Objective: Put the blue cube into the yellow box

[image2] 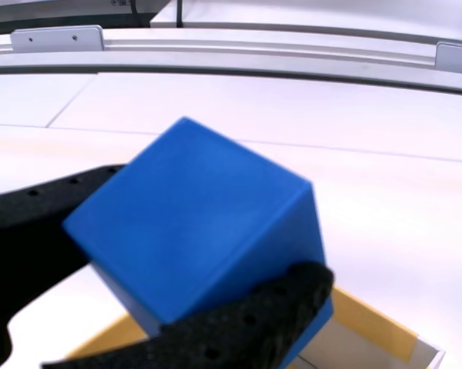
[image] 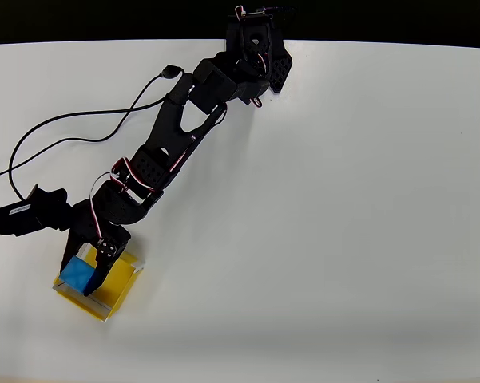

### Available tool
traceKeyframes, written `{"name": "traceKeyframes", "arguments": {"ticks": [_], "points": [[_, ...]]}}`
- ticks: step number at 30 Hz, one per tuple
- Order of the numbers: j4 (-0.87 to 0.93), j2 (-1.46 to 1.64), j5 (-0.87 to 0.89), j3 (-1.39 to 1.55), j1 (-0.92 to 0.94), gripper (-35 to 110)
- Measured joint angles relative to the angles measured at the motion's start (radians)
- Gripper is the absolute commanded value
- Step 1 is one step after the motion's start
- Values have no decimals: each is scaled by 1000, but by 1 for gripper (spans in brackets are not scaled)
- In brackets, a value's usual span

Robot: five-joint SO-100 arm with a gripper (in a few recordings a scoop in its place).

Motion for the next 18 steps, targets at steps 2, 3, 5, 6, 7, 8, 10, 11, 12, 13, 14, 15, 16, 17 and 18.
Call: {"name": "traceKeyframes", "arguments": {"ticks": [2, 3, 5, 6, 7, 8, 10, 11, 12, 13, 14, 15, 16, 17, 18], "points": [[0, -35, 0, -26, -2, 9], [0, -52, 0, -40, -3, 9], [0, -95, -2, -75, -9, 9], [0, -118, -3, -95, -12, 9], [0, -140, -5, -107, -12, 9], [0, -160, -6, -121, -12, 9], [0, -195, -8, -143, -12, 9], [-6, -210, -8, -147, -12, 9], [-9, -224, -11, -152, -12, 9], [-12, -236, -17, -153, -12, 9], [-14, -245, -20, -153, -12, 9], [-14, -255, -23, -153, -12, 9], [-14, -262, -23, -153, -12, 9], [-14, -268, -23, -153, -12, 9], [-14, -275, -23, -153, -12, 9]]}}
